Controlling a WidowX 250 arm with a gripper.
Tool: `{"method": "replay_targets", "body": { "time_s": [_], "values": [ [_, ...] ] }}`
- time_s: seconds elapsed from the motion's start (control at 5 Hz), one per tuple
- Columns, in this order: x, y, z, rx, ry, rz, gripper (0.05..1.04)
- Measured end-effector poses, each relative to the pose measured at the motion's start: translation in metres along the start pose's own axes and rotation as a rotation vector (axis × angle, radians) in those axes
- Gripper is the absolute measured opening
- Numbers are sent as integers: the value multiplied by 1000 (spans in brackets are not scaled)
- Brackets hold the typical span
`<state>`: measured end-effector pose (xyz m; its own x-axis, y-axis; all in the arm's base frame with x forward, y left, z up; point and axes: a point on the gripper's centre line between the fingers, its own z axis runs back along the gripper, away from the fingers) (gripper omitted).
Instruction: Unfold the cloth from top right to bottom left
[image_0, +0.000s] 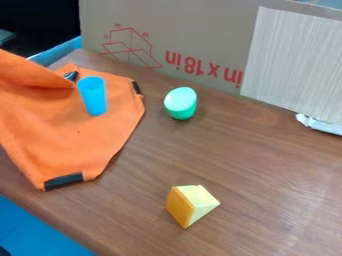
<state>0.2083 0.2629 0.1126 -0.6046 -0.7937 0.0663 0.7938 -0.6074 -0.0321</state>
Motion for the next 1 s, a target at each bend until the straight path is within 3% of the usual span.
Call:
{"method": "replay_targets", "body": {
  "time_s": [0.2,0.4,0.6,1.0],
  "values": [
    [-14,-14,-24,-65,-37,80,77],
    [-29,-28,-39,-162,-34,171,108],
    [-38,-43,-50,-274,-59,293,285],
    [-36,-56,-38,-303,-87,475,858]
  ]
}}
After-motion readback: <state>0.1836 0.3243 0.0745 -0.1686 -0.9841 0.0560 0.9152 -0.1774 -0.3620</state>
